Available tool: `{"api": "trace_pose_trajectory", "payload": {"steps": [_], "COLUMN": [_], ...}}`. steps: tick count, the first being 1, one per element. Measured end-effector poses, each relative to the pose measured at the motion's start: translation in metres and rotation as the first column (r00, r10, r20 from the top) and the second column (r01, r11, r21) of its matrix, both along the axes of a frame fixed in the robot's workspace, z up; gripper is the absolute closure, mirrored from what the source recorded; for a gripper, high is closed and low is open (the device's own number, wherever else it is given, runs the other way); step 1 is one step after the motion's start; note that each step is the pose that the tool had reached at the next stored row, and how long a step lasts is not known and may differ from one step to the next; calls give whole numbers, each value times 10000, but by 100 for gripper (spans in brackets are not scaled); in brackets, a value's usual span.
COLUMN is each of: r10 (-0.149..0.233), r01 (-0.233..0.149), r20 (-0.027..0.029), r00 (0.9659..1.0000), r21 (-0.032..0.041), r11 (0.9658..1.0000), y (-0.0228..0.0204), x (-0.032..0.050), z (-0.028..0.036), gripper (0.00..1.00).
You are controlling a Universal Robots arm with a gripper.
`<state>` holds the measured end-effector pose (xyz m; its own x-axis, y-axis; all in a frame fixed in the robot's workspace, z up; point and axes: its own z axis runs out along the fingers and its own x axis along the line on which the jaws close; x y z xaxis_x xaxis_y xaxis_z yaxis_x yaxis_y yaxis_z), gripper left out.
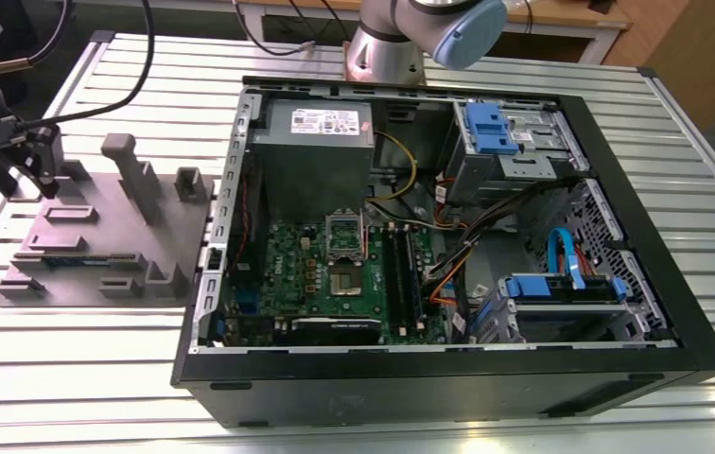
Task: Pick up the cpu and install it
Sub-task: 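Pick up the cpu and move it towards the insertion slot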
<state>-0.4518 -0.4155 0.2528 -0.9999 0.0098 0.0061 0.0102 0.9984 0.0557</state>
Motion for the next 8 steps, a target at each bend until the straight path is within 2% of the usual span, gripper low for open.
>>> {"api": "trace_pose_trajectory", "payload": {"steps": [8], "r10": [0], "r01": [0], "r20": [1], "r00": [10000], "r21": [1], "r11": [10000], "y": [0], "x": [0], "z": [18], "gripper": [53]}}
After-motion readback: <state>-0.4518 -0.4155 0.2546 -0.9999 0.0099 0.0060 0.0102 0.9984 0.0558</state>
